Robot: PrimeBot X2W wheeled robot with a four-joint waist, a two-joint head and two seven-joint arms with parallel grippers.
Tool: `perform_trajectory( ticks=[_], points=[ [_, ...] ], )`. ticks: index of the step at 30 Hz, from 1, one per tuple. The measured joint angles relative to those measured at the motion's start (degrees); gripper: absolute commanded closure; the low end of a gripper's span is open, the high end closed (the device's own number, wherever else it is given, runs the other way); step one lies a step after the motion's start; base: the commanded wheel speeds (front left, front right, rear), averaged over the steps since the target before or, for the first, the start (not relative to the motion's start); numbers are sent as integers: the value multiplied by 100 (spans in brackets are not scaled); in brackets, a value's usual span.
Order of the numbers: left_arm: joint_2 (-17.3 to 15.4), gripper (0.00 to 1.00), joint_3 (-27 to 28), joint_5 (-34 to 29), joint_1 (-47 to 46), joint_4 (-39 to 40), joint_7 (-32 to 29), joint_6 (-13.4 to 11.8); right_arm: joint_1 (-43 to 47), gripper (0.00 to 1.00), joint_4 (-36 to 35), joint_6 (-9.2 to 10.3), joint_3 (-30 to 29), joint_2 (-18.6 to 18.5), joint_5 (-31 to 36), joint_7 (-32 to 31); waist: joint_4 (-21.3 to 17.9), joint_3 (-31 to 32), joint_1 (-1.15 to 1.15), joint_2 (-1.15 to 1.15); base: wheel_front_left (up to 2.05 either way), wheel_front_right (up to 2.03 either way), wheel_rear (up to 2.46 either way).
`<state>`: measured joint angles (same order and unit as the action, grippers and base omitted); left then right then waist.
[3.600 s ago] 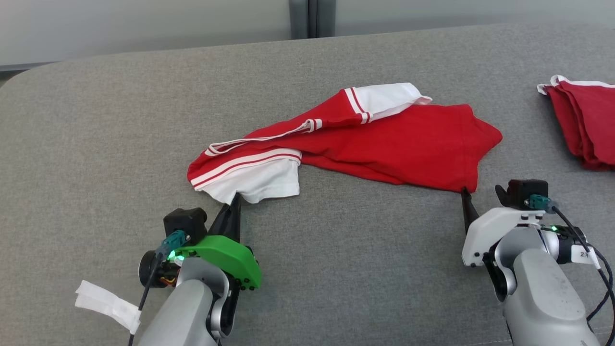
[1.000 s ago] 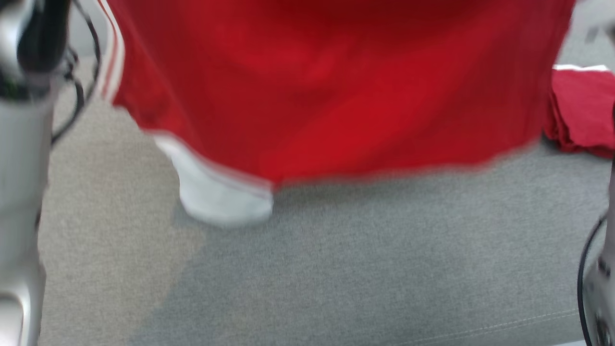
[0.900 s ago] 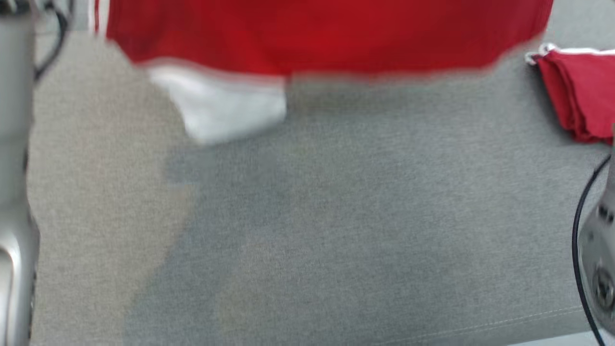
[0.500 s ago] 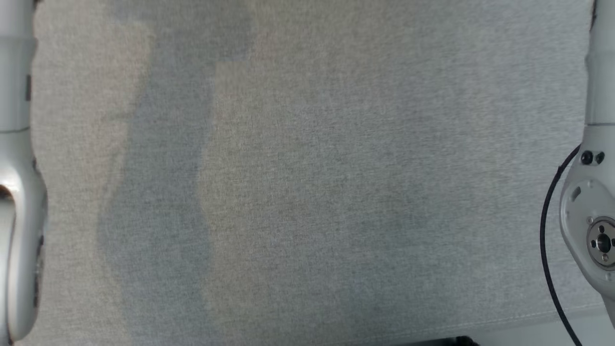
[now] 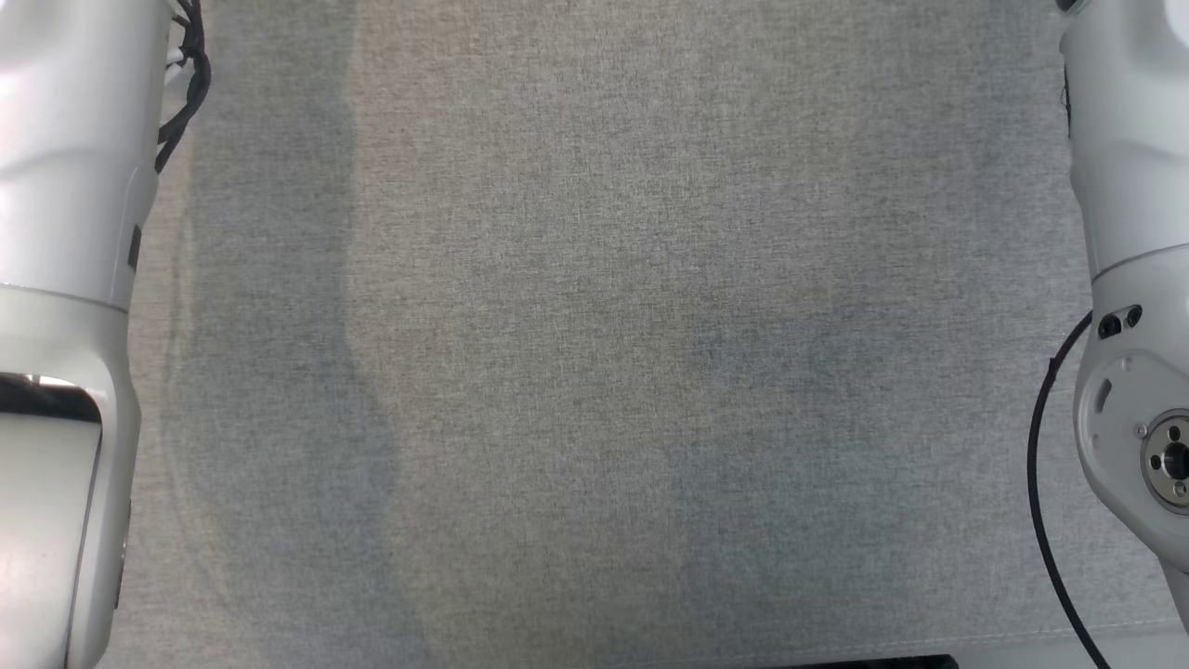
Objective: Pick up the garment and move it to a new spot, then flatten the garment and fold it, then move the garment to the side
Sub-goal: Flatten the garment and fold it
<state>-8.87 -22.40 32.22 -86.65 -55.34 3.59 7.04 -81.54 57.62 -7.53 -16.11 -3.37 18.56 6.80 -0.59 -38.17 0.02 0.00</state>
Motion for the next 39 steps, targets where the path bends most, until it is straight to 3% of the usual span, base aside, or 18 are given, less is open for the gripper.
perform_trajectory(
  ticks=[5,9,14,23,26,31,39],
  points=[
    [-75,100,-73,274,316,-12,-207,14,77,100,487,-1,168,-76,-136,-8,15,329,0,0,0,0,0],
    [-113,100,-189,704,1107,314,-294,29,579,100,936,-1,267,-119,-528,91,-4,728,0,0,0,0,0],
    [-327,100,-322,1249,2578,995,-74,29,1456,100,1268,-1,410,-147,-1145,461,-15,1362,-2,0,0,0,0],
    [-680,100,-578,1610,4836,2235,40,15,2800,100,1325,-1,976,-101,-1967,700,-22,2430,-2,0,0,0,0],
    [-873,100,-675,1668,5539,2934,-188,-141,3186,100,1209,-1,1280,-69,-2215,701,-29,2746,-2,0,0,0,0],
    [-1166,100,-744,1798,6765,4340,-464,-651,3983,100,662,0,1753,-40,-2730,656,-45,3205,-2,0,0,0,0],
    [-1274,100,-815,1858,8384,5874,-354,-1388,6014,100,-1433,0,1829,-166,-3552,274,-29,3677,-2,0,0,0,0]
  ],
)
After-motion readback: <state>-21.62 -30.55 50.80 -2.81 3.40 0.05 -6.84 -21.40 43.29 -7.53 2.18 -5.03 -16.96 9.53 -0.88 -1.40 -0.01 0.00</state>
